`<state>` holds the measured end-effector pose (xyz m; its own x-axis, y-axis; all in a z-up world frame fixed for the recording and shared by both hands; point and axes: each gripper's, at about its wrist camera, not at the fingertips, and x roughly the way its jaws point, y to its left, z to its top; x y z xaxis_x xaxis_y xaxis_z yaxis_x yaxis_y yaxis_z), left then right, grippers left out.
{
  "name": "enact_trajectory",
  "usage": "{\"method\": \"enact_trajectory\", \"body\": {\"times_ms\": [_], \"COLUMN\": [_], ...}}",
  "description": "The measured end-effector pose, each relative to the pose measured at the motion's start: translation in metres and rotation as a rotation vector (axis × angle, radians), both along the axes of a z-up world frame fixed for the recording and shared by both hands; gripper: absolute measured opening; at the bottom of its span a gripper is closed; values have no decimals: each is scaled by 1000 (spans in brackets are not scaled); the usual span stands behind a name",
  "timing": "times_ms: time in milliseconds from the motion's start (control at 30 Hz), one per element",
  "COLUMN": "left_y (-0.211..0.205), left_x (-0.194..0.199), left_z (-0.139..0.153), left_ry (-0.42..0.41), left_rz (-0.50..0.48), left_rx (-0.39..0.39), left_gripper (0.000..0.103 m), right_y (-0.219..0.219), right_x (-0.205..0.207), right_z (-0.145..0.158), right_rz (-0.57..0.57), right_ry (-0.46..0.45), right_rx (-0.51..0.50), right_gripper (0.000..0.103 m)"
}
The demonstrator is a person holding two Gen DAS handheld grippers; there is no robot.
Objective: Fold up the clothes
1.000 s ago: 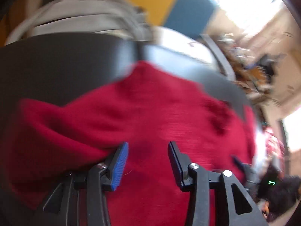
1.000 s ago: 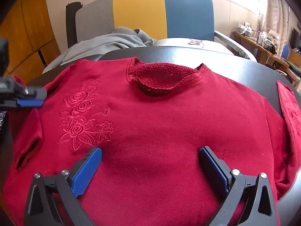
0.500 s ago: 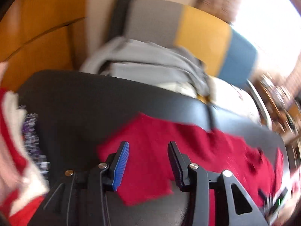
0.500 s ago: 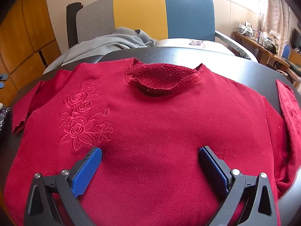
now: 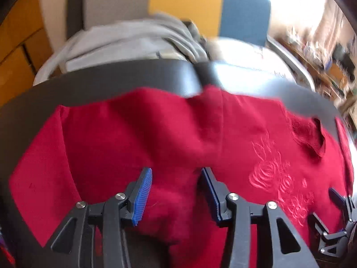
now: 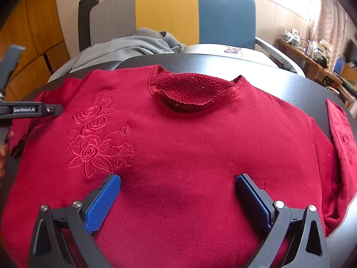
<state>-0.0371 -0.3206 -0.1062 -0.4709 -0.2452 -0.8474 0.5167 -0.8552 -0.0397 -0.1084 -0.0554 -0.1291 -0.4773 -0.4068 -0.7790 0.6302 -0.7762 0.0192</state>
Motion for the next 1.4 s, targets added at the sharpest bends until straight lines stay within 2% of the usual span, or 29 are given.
{"method": "enact_trajectory", "body": {"times_ms": [133, 267, 367, 433, 500, 533, 600, 667, 767, 833, 900, 1000, 1100, 1200, 1233, 1333, 1400], "left_y": [-38, -86, -106, -115, -118, -110, -80, -53, -20, -9, -3, -2, 7, 11, 14, 32, 50], "left_x": [27, 45, 50, 56, 69, 77, 85, 87, 93, 103, 120, 140, 146, 142, 142, 136, 128], "left_z": [-4, -12, -12, -4, 7, 15, 23, 20, 5, -6, -14, -21, -20, -13, -9, 5, 12], "left_ry": [4, -2, -33, -39, 2, 40, 101, 115, 105, 81, 106, 124, 109, 70, 69, 117, 154], "left_rz": [120, 247, 287, 341, 409, 410, 333, 245, 151, 134, 140, 168, 169, 184, 186, 154, 107], "left_rx": [-60, -64, -77, -57, -43, -49, -74, -91, -93, -77, -71, -42, -73, -80, -75, -65, -71], "left_gripper": [49, 50, 50, 44, 41, 41, 42, 43, 43, 44, 45, 47, 47, 47, 44, 44, 44], "right_y": [-36, -69, -90, -105, -119, -126, -128, -124, -109, -85, -50, -2, 39, 56, 58, 49, 33], "right_x": [-2, 4, 12, 17, 23, 25, 25, 22, 21, 25, 31, 30, 34, 31, 29, 18, 7], "right_z": [2, 3, 3, 3, 4, 4, 5, 7, 19, 29, 33, 22, 22, 44, 50, 55, 48], "right_rz": [67, 99, 113, 122, 130, 135, 139, 145, 212, 264, 282, 232, 220, 151, 152, 160, 163], "right_ry": [-8, -7, 6, 14, 22, 26, 15, -6, -89, -162, -226, -300, -322, -340, -331, -349, -356], "right_rx": [9, 15, 35, 48, 61, 68, 51, 21, -31, -61, -108, -128, -255, -340, -366, -401, -377], "right_gripper": [103, 103, 103, 103, 103, 103, 103, 103, 103, 103, 103, 103, 103, 103, 103, 103, 103]}}
